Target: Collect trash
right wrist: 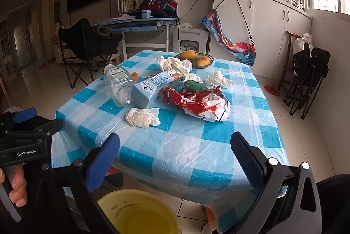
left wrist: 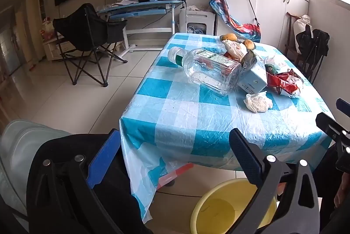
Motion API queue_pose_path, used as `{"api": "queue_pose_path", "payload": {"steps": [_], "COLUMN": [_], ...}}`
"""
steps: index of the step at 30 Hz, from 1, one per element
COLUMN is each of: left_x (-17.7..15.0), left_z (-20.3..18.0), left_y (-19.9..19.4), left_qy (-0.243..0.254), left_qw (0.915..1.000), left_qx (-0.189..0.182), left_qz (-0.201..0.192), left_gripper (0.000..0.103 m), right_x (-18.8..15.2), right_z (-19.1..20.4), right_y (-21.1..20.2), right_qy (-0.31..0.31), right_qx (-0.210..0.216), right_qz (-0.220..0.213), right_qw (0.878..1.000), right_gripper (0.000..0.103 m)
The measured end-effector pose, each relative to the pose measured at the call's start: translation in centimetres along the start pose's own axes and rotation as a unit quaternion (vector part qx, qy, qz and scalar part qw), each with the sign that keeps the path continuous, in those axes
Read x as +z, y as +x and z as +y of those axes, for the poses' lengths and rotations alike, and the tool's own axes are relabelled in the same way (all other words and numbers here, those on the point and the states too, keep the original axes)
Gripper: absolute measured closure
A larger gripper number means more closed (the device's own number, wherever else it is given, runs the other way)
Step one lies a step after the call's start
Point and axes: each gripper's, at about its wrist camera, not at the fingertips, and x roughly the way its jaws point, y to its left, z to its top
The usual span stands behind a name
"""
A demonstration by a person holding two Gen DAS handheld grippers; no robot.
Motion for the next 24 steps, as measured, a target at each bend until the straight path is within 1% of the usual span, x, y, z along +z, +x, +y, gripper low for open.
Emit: {"api": "queue_pose_path", "payload": {"steps": [4, 5, 11, 14, 19, 24], "left_x": [0.1, -0.3, -0.4, -0.5, -0.5, -0.4], "left_z": [-0.5, -0.1, -1.2, -1.6, -1.5, -1.6], "left_y": [0.1, 0.3, -0.3, -0.7, -1.3, -1.1], "left_qy": [0.001, -0.006, 0.027, 0.035, 0.032, 0.031], "left_qw": [1.0, 0.9999, 0.9995, 0.9991, 0.9987, 0.9987], "left_qx": [-0.001, -0.011, -0.01, -0.014, -0.029, -0.031], "left_qz": [0.001, -0.001, -0.013, -0.021, -0.028, -0.026], "left_gripper": [0.007, 0.007, 0.007, 0.007, 0.007, 0.007], "right_x": [-0.3, -0.3, -0.3, -0.4, -0.6, -0.8], "right_z": [0.7, 0.7, 0.8, 1.0, 1.0, 1.2], "right_y": [0.2, 0.2, 0.6, 0.6, 0.7, 0.9], "right_qy": [-0.017, -0.017, -0.023, -0.022, -0.023, -0.03], "right_qx": [-0.002, -0.001, -0.007, -0.009, -0.012, -0.015], "right_qz": [0.004, 0.005, 0.01, 0.01, 0.013, 0.019], "right_qw": [1.0, 1.0, 1.0, 1.0, 1.0, 0.999], "right_gripper": [0.006, 0.006, 0.006, 0.006, 0.006, 0.006]}}
